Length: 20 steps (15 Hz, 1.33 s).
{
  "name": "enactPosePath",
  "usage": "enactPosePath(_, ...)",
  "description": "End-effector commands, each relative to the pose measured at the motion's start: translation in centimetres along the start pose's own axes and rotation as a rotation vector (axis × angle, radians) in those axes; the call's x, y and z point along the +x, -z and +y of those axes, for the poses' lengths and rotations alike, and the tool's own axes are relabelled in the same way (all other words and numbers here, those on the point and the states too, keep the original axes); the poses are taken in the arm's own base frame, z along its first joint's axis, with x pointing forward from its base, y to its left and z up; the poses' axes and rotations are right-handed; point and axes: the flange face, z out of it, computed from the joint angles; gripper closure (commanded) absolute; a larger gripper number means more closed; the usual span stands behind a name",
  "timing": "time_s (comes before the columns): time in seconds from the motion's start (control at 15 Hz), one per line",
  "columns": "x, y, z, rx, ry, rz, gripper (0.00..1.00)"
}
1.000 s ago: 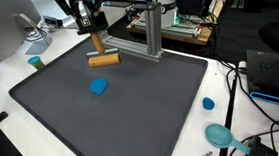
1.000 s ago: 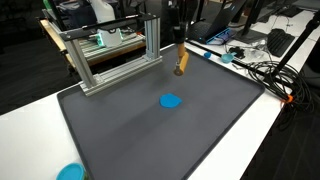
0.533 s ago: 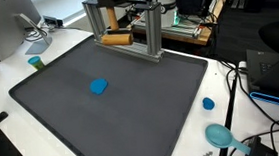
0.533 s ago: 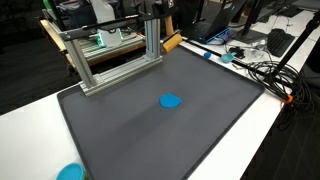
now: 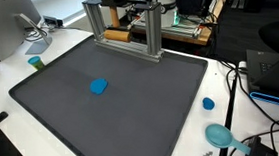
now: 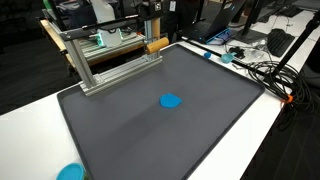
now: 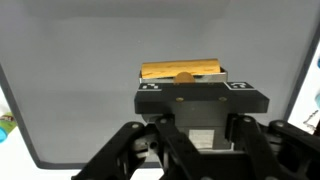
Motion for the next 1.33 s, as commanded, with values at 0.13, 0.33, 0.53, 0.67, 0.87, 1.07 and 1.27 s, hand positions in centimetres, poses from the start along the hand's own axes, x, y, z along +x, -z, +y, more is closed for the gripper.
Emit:
enactPosePath(0.13,-1.4,1.9,1.3,-0.039,-0.072,-0.139,0.78)
enactPosePath(0.33,-2.2,1.7,1.3,-0.028,-0.072,-0.174,0.78)
enactPosePath(0.53,-3.1,0.9,1.5,-0.028,-0.076,-0.185,0.78)
enactPosePath(0.67,-3.9,0.3,1.1,-0.019,-0.067,-0.183,0.78)
enactPosePath(0.87,-5.4,-0.4,0.8,-0.015,-0.062,-0.188,0.78)
enactPosePath(1.07,-7.2,-0.3,0.6,-0.010,-0.053,-0.173,0.78)
enactPosePath(1.27,-8.8,-0.2,0.4,-0.002,-0.033,-0.180,0.78)
